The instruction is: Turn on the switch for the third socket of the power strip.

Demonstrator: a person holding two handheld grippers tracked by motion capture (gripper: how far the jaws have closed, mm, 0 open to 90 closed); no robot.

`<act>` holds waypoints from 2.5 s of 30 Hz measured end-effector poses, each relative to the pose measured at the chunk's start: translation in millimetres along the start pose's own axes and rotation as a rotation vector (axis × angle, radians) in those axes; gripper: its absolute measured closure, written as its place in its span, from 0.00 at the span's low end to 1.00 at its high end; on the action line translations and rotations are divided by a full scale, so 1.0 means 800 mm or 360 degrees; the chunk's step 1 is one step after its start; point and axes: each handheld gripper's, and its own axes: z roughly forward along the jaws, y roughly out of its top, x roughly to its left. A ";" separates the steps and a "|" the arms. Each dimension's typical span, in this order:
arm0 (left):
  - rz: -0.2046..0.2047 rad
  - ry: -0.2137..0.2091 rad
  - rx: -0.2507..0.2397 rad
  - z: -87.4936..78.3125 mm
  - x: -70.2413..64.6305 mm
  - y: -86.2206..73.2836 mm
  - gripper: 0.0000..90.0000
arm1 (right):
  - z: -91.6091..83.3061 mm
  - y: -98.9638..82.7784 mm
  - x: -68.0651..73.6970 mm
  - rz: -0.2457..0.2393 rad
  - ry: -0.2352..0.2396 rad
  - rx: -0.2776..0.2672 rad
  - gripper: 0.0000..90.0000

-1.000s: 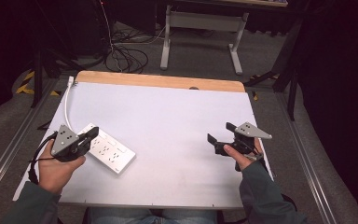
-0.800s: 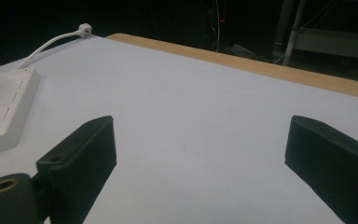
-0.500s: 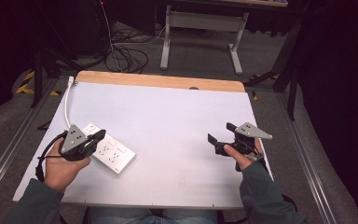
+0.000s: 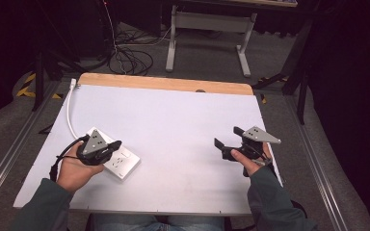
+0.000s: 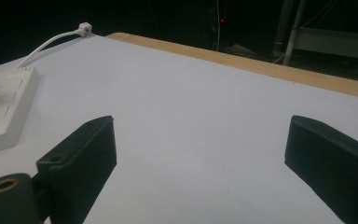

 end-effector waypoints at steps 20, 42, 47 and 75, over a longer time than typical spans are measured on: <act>0.0112 -0.0118 0.0213 0.036 -0.009 0.000 1.00 | 0.000 0.000 0.001 -0.0001 0.0009 0.0000 0.11; 0.0086 -0.0120 0.0250 0.037 -0.008 -0.001 1.00 | 0.000 0.000 0.001 -0.0001 0.0011 0.0002 0.11; 0.0085 -0.0121 0.0250 0.038 -0.008 -0.001 1.00 | 0.000 0.000 0.002 -0.0002 0.0009 0.0004 0.11; 0.0062 -0.0085 0.0280 0.036 -0.008 -0.001 1.00 | 0.001 0.000 0.003 -0.0007 0.0027 0.0010 0.11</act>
